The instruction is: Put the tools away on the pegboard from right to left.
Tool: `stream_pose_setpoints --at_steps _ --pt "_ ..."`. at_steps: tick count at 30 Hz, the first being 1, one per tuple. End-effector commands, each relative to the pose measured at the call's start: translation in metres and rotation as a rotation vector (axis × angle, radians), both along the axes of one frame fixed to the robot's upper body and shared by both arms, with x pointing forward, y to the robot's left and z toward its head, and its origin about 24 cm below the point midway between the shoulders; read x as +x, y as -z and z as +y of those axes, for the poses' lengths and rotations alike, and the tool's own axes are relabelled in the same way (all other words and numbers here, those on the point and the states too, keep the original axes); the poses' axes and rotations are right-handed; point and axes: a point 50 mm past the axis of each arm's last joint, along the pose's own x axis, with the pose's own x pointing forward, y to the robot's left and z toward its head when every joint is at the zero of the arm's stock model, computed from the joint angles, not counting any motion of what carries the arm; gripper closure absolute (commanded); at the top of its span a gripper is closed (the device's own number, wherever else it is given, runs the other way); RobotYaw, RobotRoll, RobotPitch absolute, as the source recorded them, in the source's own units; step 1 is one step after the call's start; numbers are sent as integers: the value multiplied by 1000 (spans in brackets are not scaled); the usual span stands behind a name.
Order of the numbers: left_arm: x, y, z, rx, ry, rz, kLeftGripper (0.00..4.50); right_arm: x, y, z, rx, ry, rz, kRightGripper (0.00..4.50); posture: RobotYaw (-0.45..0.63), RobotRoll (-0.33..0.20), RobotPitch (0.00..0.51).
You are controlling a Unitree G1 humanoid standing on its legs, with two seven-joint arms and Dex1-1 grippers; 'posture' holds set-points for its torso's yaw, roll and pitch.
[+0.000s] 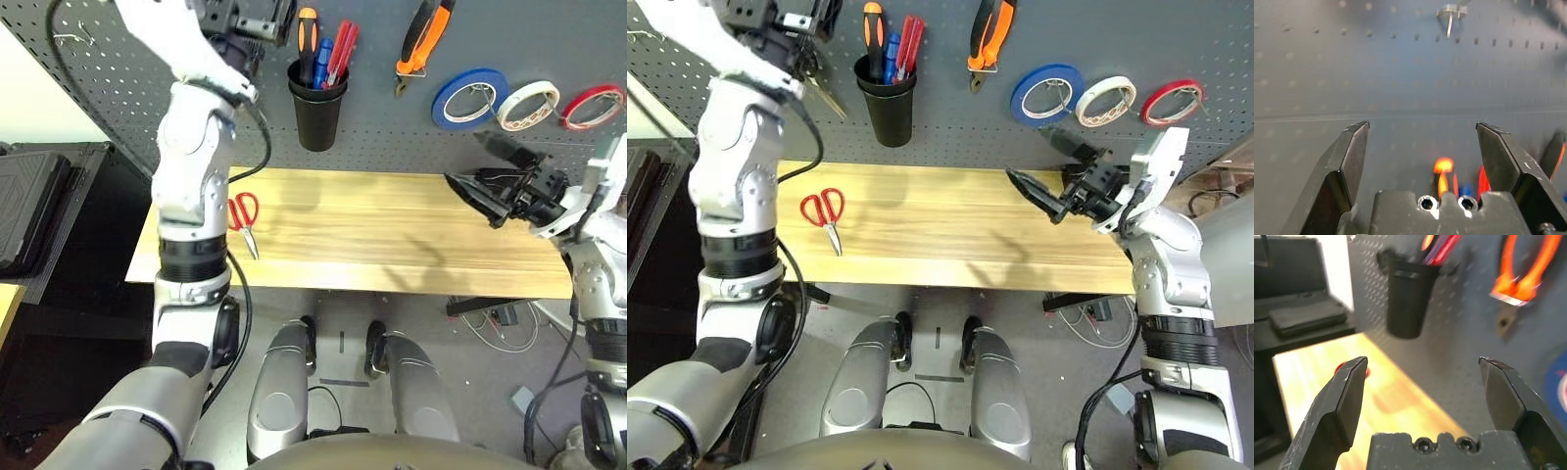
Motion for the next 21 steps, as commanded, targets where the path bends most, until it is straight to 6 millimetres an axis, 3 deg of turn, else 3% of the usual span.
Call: stream_pose_setpoints --at_steps 1,10,16,21 --pt "-10 21 13 26 -71 110 28 -4 7 6 -66 -6 43 0 185 0 224" --pt "-25 88 36 131 -232 412 28 2 33 19 -240 26 216 0 221 0 234" --pt "-24 134 46 170 -319 612 28 12 50 37 -317 -18 267 0 240 0 246" --pt "-21 160 50 180 -387 712 28 23 61 52 -344 -30 286 0 254 0 261"
